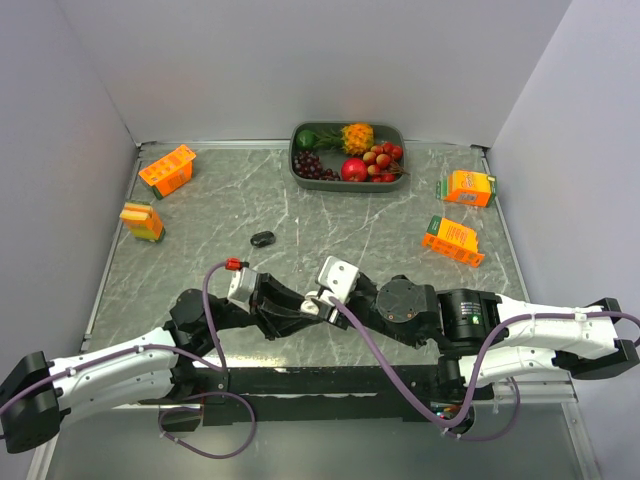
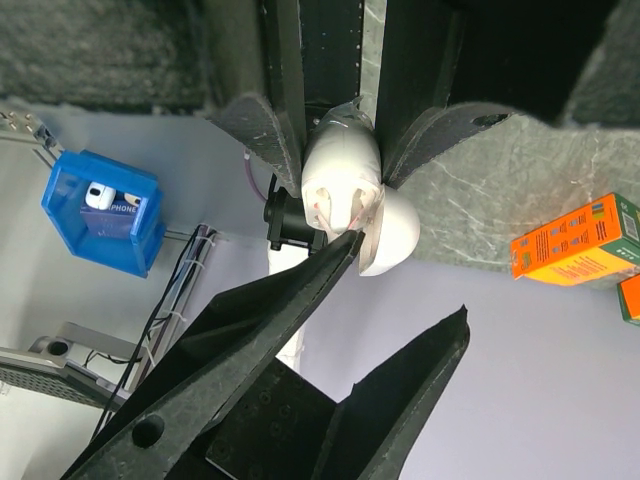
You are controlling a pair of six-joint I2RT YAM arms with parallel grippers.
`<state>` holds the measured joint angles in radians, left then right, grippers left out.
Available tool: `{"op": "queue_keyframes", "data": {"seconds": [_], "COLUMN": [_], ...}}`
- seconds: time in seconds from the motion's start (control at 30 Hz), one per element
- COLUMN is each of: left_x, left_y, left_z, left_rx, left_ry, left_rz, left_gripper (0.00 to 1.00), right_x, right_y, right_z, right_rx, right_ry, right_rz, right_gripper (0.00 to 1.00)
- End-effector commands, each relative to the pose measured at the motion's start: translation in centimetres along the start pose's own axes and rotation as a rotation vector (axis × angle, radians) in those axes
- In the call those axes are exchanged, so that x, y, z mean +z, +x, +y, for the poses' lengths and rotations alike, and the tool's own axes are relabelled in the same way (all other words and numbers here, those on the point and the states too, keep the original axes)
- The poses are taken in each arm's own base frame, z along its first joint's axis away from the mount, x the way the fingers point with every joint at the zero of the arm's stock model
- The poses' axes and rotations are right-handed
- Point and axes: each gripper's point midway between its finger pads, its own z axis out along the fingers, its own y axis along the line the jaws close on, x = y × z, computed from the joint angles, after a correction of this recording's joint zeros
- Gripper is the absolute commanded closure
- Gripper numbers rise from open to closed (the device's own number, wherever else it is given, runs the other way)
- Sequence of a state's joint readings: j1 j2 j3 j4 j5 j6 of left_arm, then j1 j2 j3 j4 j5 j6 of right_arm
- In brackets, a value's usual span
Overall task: Insert the wireless bluetooth earbuds into the charging case
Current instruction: Adjust the earbud with the charging case.
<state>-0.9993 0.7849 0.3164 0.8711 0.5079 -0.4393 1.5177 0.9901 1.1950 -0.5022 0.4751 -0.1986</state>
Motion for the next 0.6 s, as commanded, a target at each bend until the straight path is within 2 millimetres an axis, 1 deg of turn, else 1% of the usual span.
{"op": "queue_keyframes", "data": {"seconds": [0.0, 0.43, 0.57], "left_x": [0.8, 0.6, 0.6], "left_y": [-3.1, -4.3, -4.4], "left_z": [-1.1, -1.1, -1.0], "left_rx": [0.051, 0.070, 0.074], "left_ry": [0.042, 0.024, 0.019], "left_rz": [-0.083, -0.114, -0.114], "left_gripper": [0.99, 0.99, 0.99], "right_x": [-0.5, 0.0, 0.2], "right_y": [-0.6, 1.3, 1.8], "right_z": [0.2, 2.3, 2.7], "right_rx": [0.021, -0.009, -0.018], "right_ry": [-0.027, -0.121, -0.135], "right_rz": [-0.001, 0.075, 0.094], "right_gripper": [0.46, 0.47, 0.47]}}
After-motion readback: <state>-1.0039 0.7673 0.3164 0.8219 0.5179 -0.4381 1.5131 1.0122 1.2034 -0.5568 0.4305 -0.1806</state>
